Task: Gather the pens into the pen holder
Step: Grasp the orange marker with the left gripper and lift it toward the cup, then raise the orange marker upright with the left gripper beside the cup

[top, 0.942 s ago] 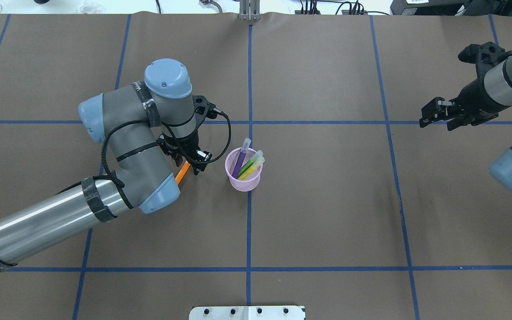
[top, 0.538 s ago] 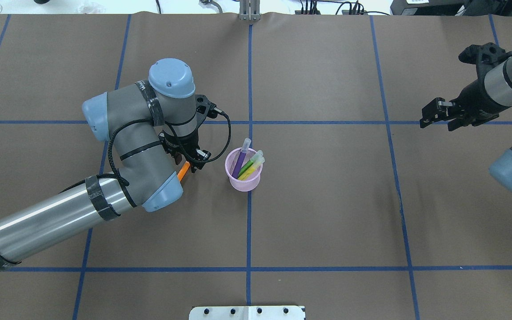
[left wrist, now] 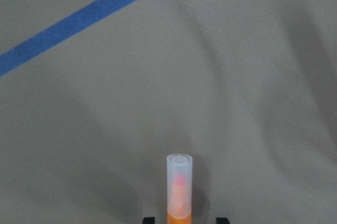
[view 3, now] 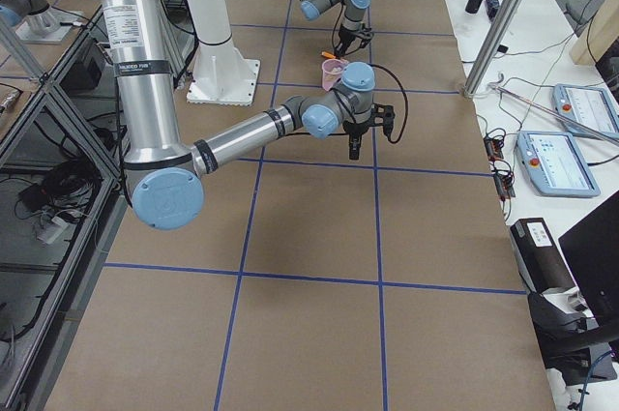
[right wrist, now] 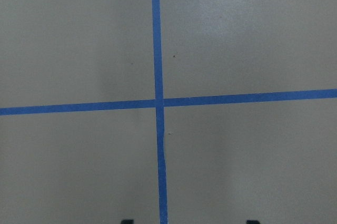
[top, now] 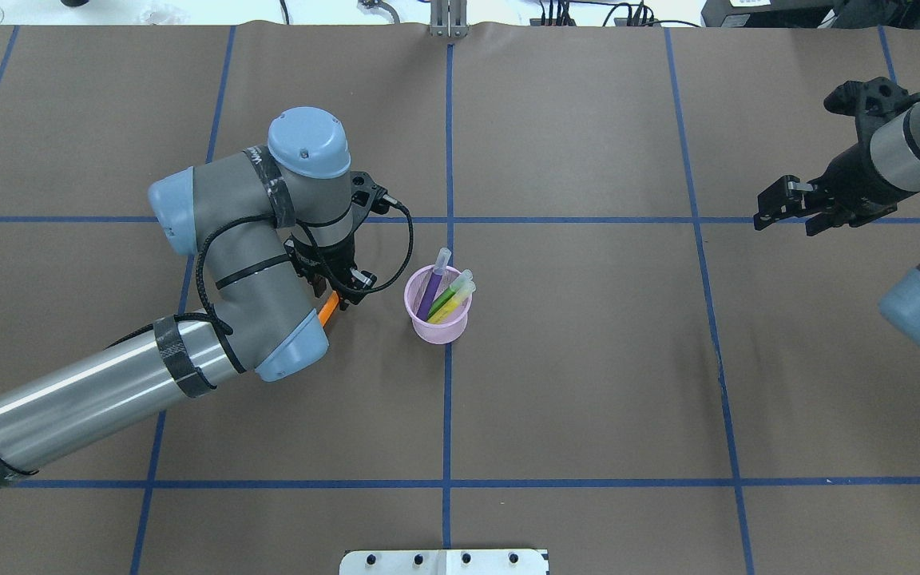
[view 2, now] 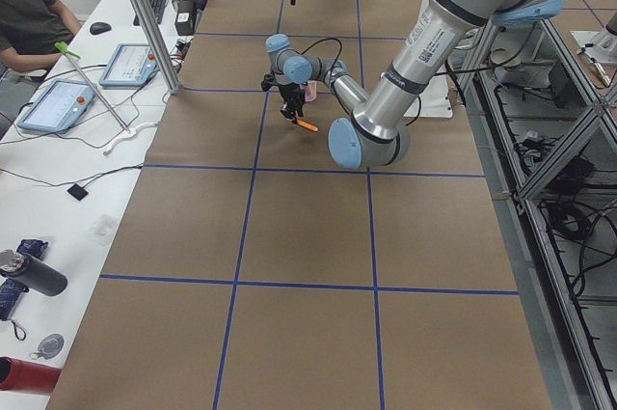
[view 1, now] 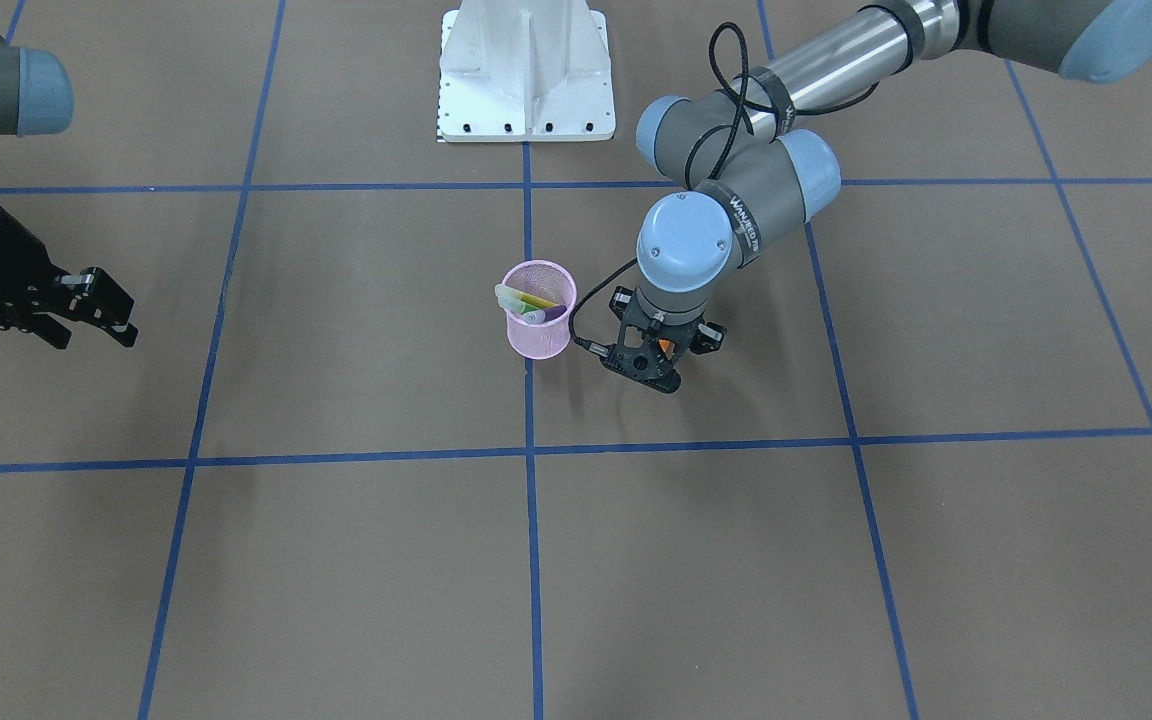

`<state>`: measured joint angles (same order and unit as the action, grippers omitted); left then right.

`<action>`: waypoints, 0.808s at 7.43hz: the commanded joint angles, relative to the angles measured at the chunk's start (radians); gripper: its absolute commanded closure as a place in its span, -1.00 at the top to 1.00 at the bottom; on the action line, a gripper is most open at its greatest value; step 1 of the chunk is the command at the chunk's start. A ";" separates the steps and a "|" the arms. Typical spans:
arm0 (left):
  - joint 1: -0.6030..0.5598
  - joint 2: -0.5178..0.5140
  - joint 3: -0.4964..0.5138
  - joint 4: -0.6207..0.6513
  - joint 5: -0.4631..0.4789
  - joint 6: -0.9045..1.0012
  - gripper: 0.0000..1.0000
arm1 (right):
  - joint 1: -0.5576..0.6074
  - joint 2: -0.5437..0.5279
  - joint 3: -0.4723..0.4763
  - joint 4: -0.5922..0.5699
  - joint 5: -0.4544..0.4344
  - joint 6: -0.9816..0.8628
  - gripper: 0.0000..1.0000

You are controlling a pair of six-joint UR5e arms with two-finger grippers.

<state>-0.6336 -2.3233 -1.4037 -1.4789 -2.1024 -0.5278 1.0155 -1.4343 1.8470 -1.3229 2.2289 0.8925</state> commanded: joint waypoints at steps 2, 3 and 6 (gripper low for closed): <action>0.000 0.001 0.005 0.003 0.001 0.000 -0.04 | 0.000 0.000 0.001 0.001 0.000 0.006 0.60; 0.000 0.001 0.005 0.003 0.001 0.000 -0.08 | 0.000 0.000 0.001 0.001 0.000 0.008 0.60; 0.002 0.002 0.006 0.005 0.001 -0.001 -0.10 | 0.000 -0.002 0.003 0.001 0.002 0.008 0.60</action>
<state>-0.6324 -2.3214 -1.3985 -1.4753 -2.1016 -0.5286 1.0155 -1.4355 1.8494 -1.3223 2.2292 0.9004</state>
